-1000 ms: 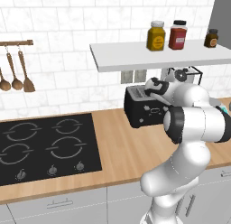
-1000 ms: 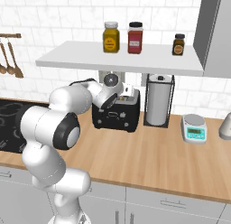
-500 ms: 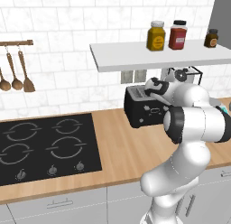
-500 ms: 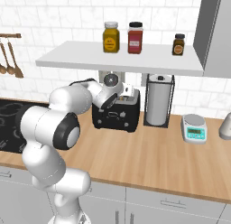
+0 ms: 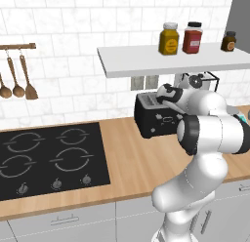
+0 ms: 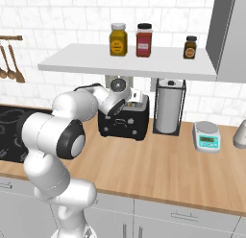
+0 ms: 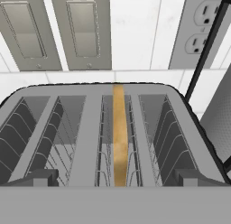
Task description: Start the toaster. Once the lever pops up, take the bread to the plate on the dining counter.
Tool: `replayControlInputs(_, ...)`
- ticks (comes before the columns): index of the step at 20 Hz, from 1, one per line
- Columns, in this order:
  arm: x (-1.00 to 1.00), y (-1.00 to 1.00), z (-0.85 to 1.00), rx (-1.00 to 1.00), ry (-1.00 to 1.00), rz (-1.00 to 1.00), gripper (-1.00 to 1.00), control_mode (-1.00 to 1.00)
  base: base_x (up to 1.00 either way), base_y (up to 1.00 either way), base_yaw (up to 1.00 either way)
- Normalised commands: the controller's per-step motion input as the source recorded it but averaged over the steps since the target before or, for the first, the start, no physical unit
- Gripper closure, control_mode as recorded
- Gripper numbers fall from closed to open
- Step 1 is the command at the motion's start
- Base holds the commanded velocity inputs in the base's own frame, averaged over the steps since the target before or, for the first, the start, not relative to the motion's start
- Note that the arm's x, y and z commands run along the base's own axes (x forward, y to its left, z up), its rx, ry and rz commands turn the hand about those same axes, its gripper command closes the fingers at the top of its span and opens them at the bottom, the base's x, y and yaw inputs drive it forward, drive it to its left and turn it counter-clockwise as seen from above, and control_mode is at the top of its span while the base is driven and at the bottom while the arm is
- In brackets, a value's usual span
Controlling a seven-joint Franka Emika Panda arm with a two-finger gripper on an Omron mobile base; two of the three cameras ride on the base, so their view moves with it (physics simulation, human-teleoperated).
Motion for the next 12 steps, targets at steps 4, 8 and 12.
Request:
replayControlInputs(4,0.0,0.0,0.0,0.0,0.0,0.0,-1.0,-1.0,0.0,0.0,0.0)
replayControlInputs(8,0.0,0.0,0.0,0.0,0.0,0.0,-1.0,-1.0,0.0,0.0,0.0)
replayControlInputs(12,0.0,0.0,0.0,0.0,0.0,0.0,-1.0,-1.0,0.0,0.0,0.0)
